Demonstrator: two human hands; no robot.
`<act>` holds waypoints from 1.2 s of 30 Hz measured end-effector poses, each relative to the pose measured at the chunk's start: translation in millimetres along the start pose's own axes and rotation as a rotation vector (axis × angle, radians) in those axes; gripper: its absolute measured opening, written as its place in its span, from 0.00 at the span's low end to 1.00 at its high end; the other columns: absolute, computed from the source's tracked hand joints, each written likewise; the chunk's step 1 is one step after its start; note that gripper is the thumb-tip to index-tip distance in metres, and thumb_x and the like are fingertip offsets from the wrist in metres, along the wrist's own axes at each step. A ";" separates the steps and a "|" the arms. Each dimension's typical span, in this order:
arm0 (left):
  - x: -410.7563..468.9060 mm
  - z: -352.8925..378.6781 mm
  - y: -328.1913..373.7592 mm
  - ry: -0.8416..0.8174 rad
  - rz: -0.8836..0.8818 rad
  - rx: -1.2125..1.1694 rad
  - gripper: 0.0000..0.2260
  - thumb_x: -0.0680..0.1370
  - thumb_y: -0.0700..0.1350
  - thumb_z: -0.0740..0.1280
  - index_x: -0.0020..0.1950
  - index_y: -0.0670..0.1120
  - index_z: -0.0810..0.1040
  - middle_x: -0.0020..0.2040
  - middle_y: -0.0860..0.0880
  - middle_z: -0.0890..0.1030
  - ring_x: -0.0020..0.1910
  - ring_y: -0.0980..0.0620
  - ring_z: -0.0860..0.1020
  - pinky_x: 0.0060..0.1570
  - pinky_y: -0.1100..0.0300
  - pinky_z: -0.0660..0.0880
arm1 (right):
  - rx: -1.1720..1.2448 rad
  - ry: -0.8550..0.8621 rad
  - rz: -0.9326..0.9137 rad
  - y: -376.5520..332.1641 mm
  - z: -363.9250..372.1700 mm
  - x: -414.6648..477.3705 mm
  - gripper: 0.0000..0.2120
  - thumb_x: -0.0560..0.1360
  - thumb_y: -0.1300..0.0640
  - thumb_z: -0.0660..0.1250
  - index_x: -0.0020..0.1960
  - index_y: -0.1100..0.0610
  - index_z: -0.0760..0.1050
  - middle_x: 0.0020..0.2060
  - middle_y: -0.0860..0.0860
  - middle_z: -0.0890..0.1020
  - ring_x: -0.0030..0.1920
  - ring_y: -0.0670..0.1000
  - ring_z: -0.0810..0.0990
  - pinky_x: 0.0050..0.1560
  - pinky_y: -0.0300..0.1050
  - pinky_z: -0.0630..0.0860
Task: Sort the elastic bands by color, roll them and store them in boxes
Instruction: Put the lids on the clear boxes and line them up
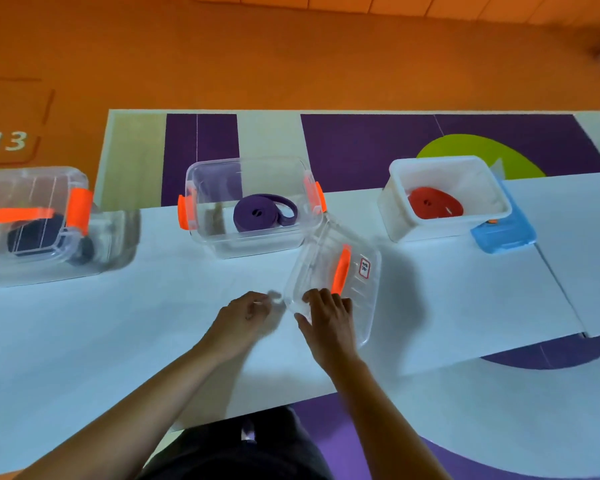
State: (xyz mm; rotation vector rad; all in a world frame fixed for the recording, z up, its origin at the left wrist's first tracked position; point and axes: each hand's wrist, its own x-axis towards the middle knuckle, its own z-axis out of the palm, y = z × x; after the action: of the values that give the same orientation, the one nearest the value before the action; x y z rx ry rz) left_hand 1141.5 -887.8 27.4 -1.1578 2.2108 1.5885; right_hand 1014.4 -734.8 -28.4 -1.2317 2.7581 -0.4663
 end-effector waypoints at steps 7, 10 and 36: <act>6.8 4.6 25.6 -0.102 -0.067 -0.517 0.12 0.79 0.41 0.72 0.61 0.41 0.77 0.47 0.39 0.87 0.40 0.44 0.86 0.47 0.52 0.84 | 0.037 0.171 -0.112 -26.5 -24.4 -19.1 0.10 0.72 0.49 0.73 0.48 0.53 0.78 0.38 0.48 0.79 0.39 0.56 0.78 0.48 0.48 0.66; 5.0 -4.0 28.4 -0.169 0.023 -0.542 0.09 0.81 0.39 0.69 0.60 0.41 0.76 0.47 0.39 0.87 0.44 0.41 0.86 0.49 0.47 0.84 | 0.112 0.194 -0.161 -22.5 -41.5 -16.6 0.10 0.75 0.47 0.73 0.50 0.52 0.80 0.41 0.47 0.81 0.43 0.53 0.79 0.51 0.46 0.68; 68.4 -127.7 25.3 0.551 0.030 -0.448 0.15 0.78 0.43 0.74 0.63 0.48 0.77 0.58 0.48 0.81 0.52 0.46 0.83 0.58 0.52 0.79 | 0.516 0.209 0.435 1.6 -54.5 196.5 0.22 0.78 0.49 0.60 0.63 0.64 0.78 0.55 0.65 0.83 0.57 0.65 0.80 0.56 0.53 0.73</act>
State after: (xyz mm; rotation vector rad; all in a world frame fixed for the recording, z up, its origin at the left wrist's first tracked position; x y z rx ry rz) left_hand 1113.7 -1028.4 60.4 -1.8890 2.2246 2.0417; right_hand 870.3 -865.9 31.9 -0.4762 2.6810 -1.2042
